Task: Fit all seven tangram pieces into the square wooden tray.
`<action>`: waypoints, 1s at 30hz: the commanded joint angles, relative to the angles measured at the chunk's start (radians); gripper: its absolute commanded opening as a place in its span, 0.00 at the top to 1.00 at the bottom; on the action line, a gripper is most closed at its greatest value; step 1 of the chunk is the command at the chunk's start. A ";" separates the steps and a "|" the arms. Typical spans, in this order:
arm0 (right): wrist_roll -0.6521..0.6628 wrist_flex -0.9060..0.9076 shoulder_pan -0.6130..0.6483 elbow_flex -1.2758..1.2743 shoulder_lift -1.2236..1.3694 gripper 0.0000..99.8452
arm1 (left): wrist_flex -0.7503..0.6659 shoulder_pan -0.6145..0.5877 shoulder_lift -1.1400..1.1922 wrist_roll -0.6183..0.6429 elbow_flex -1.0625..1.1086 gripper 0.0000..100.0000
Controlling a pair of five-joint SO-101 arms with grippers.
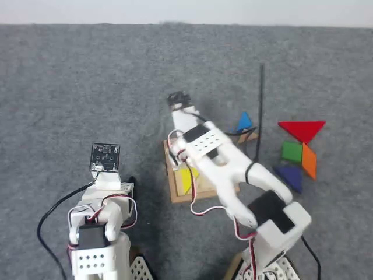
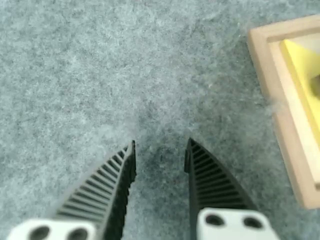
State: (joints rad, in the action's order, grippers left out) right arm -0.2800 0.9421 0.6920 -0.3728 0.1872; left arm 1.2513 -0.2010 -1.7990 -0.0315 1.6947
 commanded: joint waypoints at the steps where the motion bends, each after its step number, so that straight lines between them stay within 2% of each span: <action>1: -0.005 -0.018 0.047 0.012 0.016 0.80 | 0.006 0.006 -0.011 -0.009 -0.012 0.85; 10: -0.005 -0.018 0.139 0.043 0.016 0.80 | 0.006 0.006 -0.011 -0.009 -0.012 0.85; 14: -0.005 0.022 0.102 0.072 -0.005 0.80 | 0.006 0.006 -0.011 -0.009 -0.012 0.85; 19: 0.005 0.134 0.002 0.077 -0.197 0.80 | 0.006 0.006 -0.011 -0.009 -0.012 0.85; 23: 0.143 0.278 -0.191 0.078 -0.394 0.80 | 0.006 0.006 -0.011 -0.009 -0.012 0.85; 27: 0.348 0.337 -0.524 0.084 -0.509 0.80 | 0.006 0.006 -0.011 -0.009 -0.012 0.85; 30: 0.471 0.331 -0.750 0.114 -0.495 0.80 | 0.006 0.006 -0.011 -0.009 -0.012 0.85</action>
State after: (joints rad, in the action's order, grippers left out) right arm 0.0621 1.2612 0.1672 -0.3437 -0.2547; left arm 1.2513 -0.2010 -1.7990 -0.0315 1.6947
